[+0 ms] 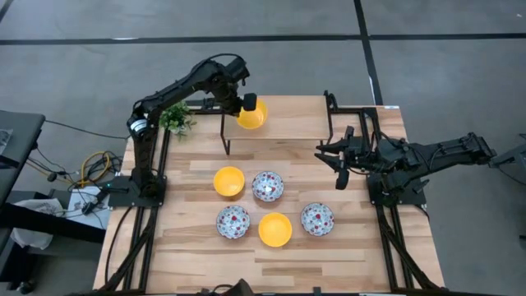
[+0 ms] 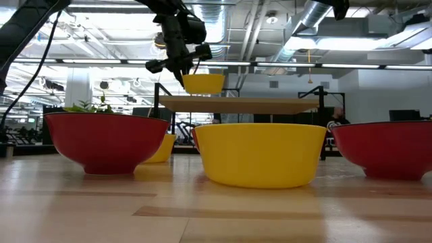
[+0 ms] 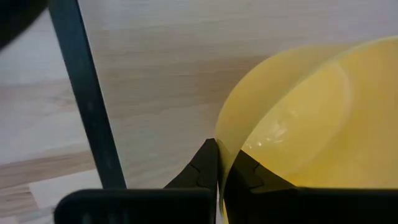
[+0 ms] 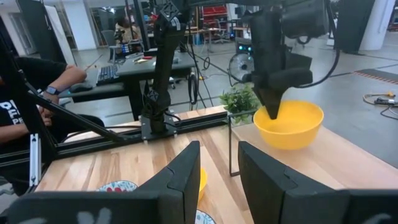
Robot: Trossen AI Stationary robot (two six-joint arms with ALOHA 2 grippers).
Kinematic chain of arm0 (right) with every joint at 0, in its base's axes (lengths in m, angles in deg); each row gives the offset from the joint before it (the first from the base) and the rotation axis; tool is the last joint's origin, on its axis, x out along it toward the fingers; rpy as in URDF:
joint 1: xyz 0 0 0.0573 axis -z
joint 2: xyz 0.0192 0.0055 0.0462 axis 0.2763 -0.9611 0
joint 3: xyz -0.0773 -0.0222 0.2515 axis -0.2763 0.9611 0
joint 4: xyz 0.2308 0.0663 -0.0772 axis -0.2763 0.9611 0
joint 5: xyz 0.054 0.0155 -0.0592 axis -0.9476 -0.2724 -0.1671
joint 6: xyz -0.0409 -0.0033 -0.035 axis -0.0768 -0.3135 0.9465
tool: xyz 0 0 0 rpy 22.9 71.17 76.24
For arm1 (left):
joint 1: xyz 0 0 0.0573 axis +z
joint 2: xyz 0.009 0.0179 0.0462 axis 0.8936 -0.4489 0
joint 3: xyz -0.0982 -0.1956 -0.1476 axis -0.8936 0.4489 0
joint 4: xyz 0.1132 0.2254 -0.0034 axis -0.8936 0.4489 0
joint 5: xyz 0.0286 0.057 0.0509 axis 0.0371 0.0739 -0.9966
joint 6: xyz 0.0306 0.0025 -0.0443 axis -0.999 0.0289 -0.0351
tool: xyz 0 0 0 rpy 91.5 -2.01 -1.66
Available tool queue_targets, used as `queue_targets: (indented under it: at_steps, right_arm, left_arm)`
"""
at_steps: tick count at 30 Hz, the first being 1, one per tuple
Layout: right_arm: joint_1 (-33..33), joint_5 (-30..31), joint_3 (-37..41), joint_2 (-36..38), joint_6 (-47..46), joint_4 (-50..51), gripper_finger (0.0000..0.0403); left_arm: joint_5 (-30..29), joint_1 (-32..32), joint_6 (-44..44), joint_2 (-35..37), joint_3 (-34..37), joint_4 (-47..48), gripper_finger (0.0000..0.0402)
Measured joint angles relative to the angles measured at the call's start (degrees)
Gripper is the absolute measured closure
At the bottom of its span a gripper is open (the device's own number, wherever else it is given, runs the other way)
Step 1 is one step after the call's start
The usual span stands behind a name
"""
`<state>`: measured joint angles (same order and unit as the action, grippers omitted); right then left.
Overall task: Pick & Place Mini bowls
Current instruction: Put the top right yellow bowl on the shelf
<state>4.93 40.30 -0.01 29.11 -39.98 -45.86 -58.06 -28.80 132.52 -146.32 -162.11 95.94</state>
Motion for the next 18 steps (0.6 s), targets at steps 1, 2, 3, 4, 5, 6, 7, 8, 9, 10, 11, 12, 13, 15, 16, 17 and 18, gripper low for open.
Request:
queue_targets:
  at_steps: [1, 2, 3, 4, 5, 6, 7, 8, 9, 10, 11, 12, 13, 15, 16, 17, 18]
  right_arm:
    - [0.01, 0.0, 0.0, 0.0, 0.0, -0.01, 0.0305]
    - [0.0, 0.0, 0.0, 0.0, 0.0, 0.0, 0.0305]
    - [0.0, 0.0, 0.0, 0.0, 0.0, 0.0, 0.0305]
    - [0.0, 0.0, 0.0, 0.0, -0.02, 0.0, 0.0305]
    - [-0.01, 0.0, 0.0, 0.0, -0.02, 0.0, 0.0305]
    - [-0.01, 0.0, 0.0, 0.0, -0.02, 0.0, 0.0305]
    - [0.01, 0.0, 0.0, 0.0, 0.0, 0.0, 0.0305]
    - [0.0, 0.0, 0.0, 0.0, -0.02, 0.0, 0.0305]
    - [0.02, 0.0, 0.0, 0.0, -0.02, 0.0, 0.0305]
    - [0.02, 0.0, 0.0, 0.0, -0.02, 0.0, 0.0305]
    - [0.0, 0.0, 0.0, 0.0, -0.02, -0.01, 0.0305]
    - [-0.01, 0.0, 0.0, 0.0, -0.02, 0.0, 0.0305]
    - [0.0, 0.0, 0.0, 0.0, -0.06, 0.0, 0.0305]
    - [0.01, 0.0, 0.0, 0.0, -0.45, 0.0, 0.0305]
    - [-0.01, 0.0, 0.0, 0.0, -0.46, -0.01, 0.0305]
    - [0.0, 0.0, 0.0, 0.0, -0.46, 0.0, 0.0305]
    - [0.01, 0.0, 0.0, 0.0, -0.46, 0.0, 0.0305]
  left_arm:
    - [0.05, -0.09, -0.04, -0.11, 0.0, 0.02, 0.0398]
    - [0.02, -0.11, -0.04, -0.19, 0.0, 0.02, 0.0398]
    - [0.12, -0.13, -0.05, -0.23, 0.0, 0.02, 0.0398]
    - [0.14, -0.13, -0.06, -0.29, 0.0, 0.0, 0.0398]
    - [-0.32, -0.03, -0.04, -0.3, 0.0, 0.0, 0.0398]
    - [-0.65, 0.04, -0.05, -0.3, 0.0, 0.0, 0.0398]
    - [-0.66, 0.11, -0.05, -0.3, 0.0, 0.0, 0.0398]
    - [-0.74, 0.14, -0.04, -0.3, 0.0, 0.02, 0.0398]
    - [-0.79, 0.21, -0.04, -0.3, 0.0, 0.02, 0.0398]
    - [-0.71, 0.29, -0.04, -0.3, 0.0, 0.02, 0.0398]
    - [-0.66, 0.3, -0.08, -0.3, 0.0, 0.02, 0.0398]
    - [-0.66, 0.3, -0.23, -0.3, 0.0, 0.02, 0.0398]
    - [-0.65, 0.39, -0.33, -0.3, 0.0, 0.02, 0.0398]
    - [-0.58, 0.82, -0.4, -0.3, 0.0, 0.04, 0.0398]
    - [-0.65, 1.09, -0.42, -0.3, 0.0, 0.03, 0.0398]
    - [-0.63, 1.38, -0.43, -0.3, 0.0, 0.04, 0.0398]
    - [-0.7, 1.54, -0.46, -0.3, 0.0, 0.08, 0.0398]
